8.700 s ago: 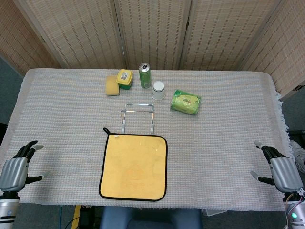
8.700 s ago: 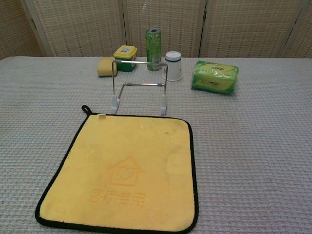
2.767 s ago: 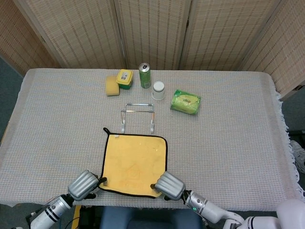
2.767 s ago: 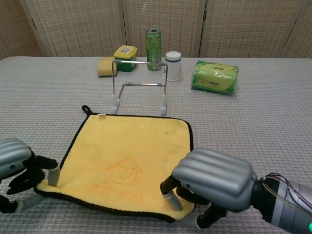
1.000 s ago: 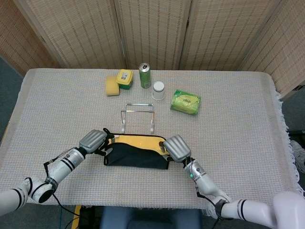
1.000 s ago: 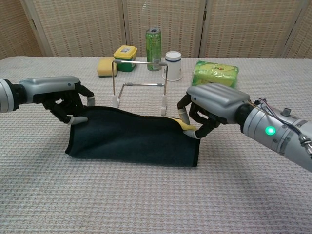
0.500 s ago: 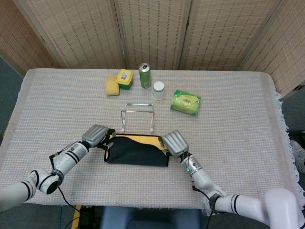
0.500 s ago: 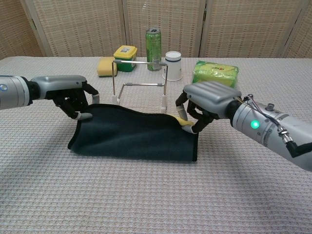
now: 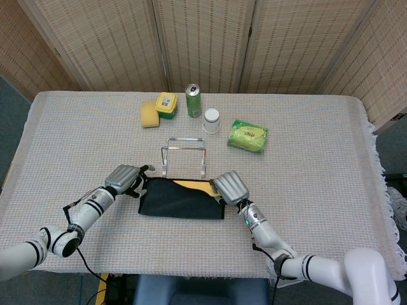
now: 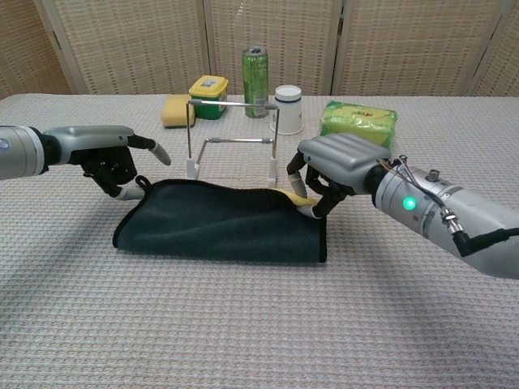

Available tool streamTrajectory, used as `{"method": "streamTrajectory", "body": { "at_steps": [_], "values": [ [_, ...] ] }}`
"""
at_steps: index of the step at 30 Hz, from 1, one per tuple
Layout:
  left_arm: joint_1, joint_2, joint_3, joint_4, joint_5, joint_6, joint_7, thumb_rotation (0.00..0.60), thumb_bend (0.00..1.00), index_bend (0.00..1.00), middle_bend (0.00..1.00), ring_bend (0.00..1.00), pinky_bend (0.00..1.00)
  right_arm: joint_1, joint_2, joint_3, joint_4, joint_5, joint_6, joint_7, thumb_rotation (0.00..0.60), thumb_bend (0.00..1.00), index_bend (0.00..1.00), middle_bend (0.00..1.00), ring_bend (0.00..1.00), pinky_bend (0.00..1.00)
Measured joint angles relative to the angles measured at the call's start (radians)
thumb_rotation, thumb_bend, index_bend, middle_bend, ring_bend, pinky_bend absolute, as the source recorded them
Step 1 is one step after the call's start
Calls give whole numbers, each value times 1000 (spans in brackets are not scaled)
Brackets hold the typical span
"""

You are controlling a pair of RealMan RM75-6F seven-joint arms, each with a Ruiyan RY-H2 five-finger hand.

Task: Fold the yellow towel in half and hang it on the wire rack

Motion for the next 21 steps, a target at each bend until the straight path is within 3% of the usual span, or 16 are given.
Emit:
{"method": "streamTrajectory", "body": {
  "at_steps": [5,18,21],
  "values": [
    [34,31,-8,-46,-41,50,38,600,345,56,842,766,870,16,-12,0,31,-3,-4,-2,600,351,631,901,1000,1000],
    [131,118,-2,-172,-35,180,56,600,344,53,841,766,870,72,-63,11,145,-12,-26,9,600,344,630,898,1000,1000],
    [145,136,3,-196,-18,200,51,600,344,53,841,766,870,80,-72,12,159,-12,-31,17,600,305,541,888,1000,1000]
  ]
}}
